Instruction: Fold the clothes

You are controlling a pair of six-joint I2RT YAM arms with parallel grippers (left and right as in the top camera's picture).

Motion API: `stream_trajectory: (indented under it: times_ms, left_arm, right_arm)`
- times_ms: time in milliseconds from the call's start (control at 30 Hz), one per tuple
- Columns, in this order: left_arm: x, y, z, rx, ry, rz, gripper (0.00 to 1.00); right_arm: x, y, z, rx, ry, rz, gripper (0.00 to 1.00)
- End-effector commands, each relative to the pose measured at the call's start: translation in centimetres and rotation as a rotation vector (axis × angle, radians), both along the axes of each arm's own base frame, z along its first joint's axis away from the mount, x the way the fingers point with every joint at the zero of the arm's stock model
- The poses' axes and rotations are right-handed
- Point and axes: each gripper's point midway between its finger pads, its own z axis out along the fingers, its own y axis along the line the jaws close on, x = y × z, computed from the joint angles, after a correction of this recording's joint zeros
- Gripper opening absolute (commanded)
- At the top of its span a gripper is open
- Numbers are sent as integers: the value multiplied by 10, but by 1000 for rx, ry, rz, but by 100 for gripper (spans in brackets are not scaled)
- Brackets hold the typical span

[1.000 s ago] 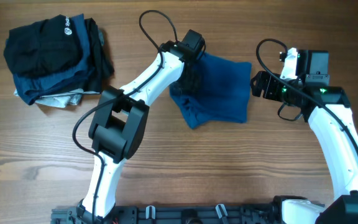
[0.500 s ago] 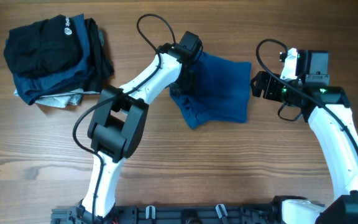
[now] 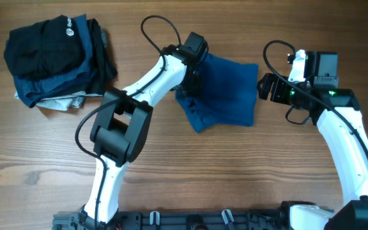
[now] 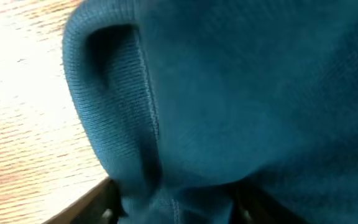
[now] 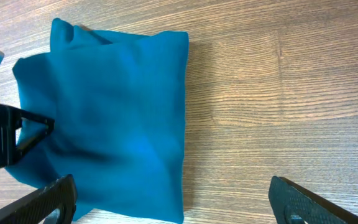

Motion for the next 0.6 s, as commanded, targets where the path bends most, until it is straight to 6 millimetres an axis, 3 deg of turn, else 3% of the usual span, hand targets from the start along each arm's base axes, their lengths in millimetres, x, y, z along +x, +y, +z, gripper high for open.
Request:
stream_trajectory:
  times_ms: [0,67,100,200,300,367,567]
  left_arm:
    - [-17,8,-38,51,80,-6,47]
    - [-17,8,-39,52,82,-6,32]
    - [-17,8,-39,53,82,-6,4]
    - [-15,7,-36,47,72,-6,4]
    - [-6,2,-14,18,23,-5,4]
    - [12,-2,18,-17,-60,15,4]
    - [77,17,130,-138,-373,174,4]
  right_arm:
    - [-1,-2,-6,-11,16,-12,99]
    - [-1,-2,-6,-11,16,-12,99]
    - [-1,-2,-6,-11,16,-12,99]
    - [-1,-2,-6,-11,16,-12,99]
    - [-1,-2,-5,-11,16,-12,100]
    - [-1,-2,-5,-11,16,-13,99]
    - [-1,-2,-5,-11,16,-12,99]
